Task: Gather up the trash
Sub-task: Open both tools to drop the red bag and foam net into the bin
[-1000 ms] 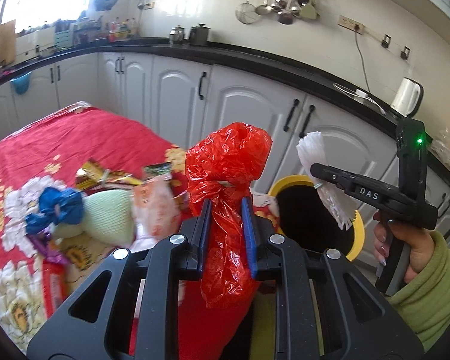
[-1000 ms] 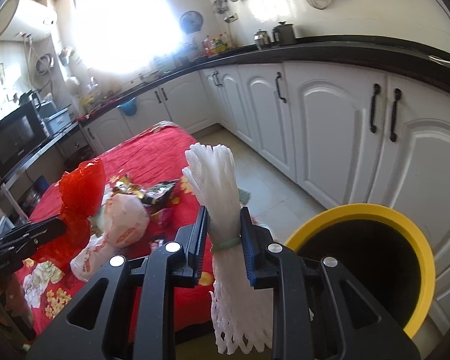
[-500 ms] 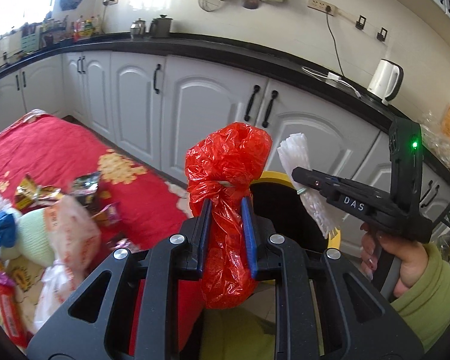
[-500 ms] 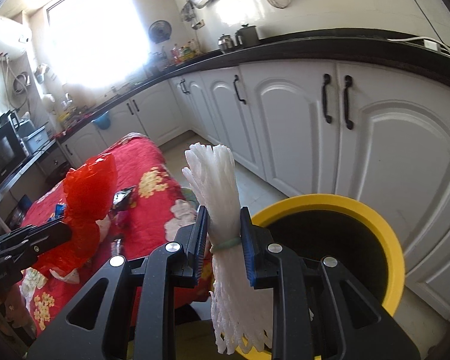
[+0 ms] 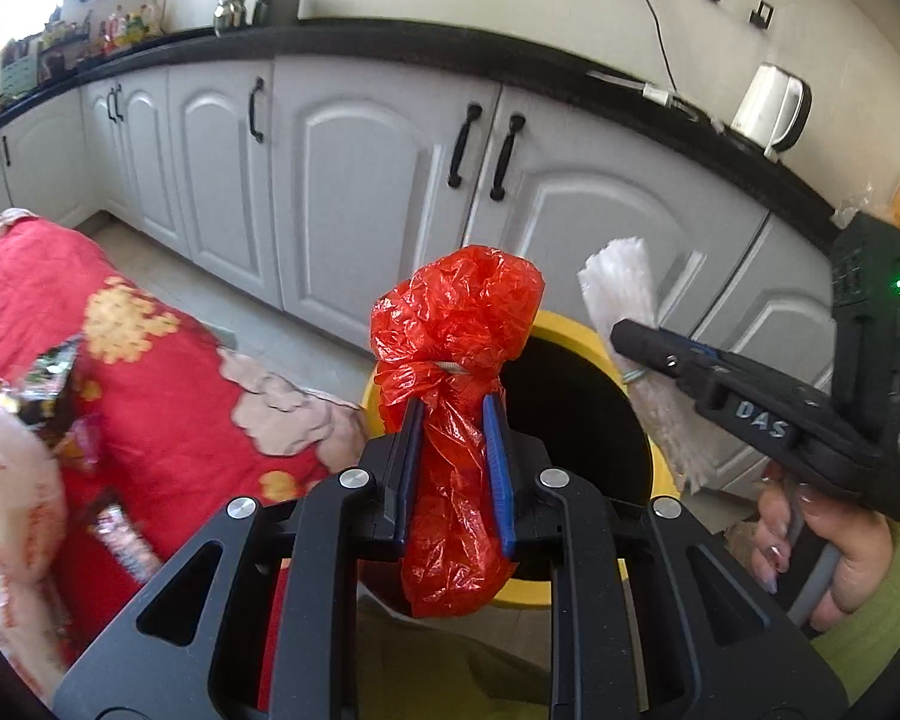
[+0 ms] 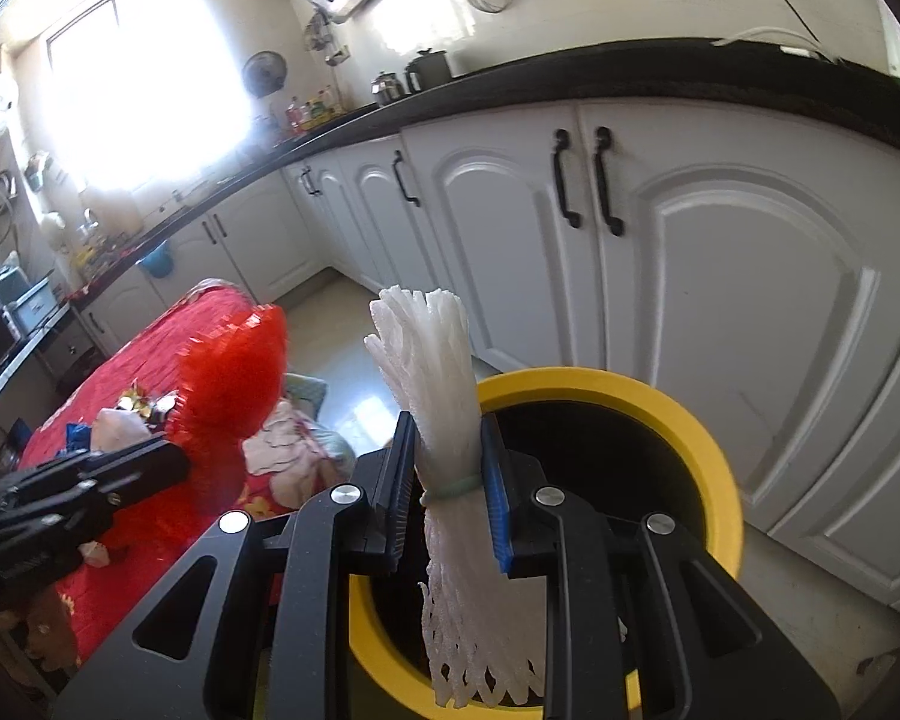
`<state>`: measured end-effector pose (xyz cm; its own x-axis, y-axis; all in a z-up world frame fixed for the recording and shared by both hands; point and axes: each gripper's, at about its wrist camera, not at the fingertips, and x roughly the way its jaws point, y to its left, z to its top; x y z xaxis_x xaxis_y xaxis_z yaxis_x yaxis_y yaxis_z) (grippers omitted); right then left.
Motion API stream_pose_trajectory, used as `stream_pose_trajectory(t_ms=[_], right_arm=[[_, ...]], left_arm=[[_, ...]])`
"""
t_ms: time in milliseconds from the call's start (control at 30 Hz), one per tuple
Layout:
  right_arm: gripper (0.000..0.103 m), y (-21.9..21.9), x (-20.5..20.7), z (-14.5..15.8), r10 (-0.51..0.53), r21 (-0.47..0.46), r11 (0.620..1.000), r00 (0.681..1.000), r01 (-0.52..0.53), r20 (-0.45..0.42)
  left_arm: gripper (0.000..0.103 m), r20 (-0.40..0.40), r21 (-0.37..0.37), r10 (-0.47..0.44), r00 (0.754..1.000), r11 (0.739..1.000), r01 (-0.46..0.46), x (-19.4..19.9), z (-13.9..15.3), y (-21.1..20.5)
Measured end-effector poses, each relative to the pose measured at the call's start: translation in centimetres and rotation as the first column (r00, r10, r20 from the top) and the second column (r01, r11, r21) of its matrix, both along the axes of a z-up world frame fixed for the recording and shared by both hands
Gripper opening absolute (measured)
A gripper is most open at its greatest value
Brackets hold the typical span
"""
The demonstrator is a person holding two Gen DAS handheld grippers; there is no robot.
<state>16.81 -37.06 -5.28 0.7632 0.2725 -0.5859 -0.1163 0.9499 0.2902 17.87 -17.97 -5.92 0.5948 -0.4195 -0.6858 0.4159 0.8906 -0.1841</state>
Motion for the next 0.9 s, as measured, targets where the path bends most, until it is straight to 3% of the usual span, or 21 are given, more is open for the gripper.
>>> stream_pose_trajectory(t_ms=[367, 433, 500, 567, 700, 767, 900], right_arm=[[0.022, -2.7, 0.5, -2.0, -0.055, 0.035, 0.998, 0.997, 0.057, -0.048], [0.023, -3.0, 0.6, -2.5, -0.064, 0.04, 0.997, 0.996, 0.066, -0.058], [0.024, -3.3, 0.9, -2.9, -0.07, 0.05, 0.996, 0.995, 0.073, -0.068], [0.036, -3.6, 1.1, -3.3, -0.077, 0.056, 0.995, 0.994, 0.081, -0.079], [0.053, -4.4, 1.1, -3.7, -0.107, 0.069, 0.991, 0.991, 0.113, -0.086], [0.059, -4.6, 1.0, -3.5, -0.12, 0.064, 0.99, 0.989, 0.125, -0.082], [0.066, -4.4, 0.6, -2.8, -0.128, 0.063, 0.989, 0.99, 0.132, -0.061]], left_arm=[[0.015, -0.095, 0.004, -0.062, 0.994, 0.998, 0.062, 2.7, -3.1, -3.4], [0.023, -0.096, 0.004, -0.059, 0.994, 0.998, 0.06, 2.9, -3.3, -3.4], [0.048, -0.098, 0.005, -0.048, 0.994, 0.999, 0.048, 2.9, -3.4, -3.1], [0.055, -0.097, 0.002, -0.036, 0.995, 0.999, 0.037, 2.8, -3.3, -2.6], [0.083, -0.069, 0.022, 0.003, 0.998, 1.0, -0.001, 1.9, -2.7, -0.9], [0.091, -0.056, 0.011, 0.023, 0.998, 1.0, -0.023, 1.5, -2.1, 0.1], [0.092, 0.006, 0.019, 0.075, 0.997, 0.997, -0.075, 0.1, -0.2, 2.1]])
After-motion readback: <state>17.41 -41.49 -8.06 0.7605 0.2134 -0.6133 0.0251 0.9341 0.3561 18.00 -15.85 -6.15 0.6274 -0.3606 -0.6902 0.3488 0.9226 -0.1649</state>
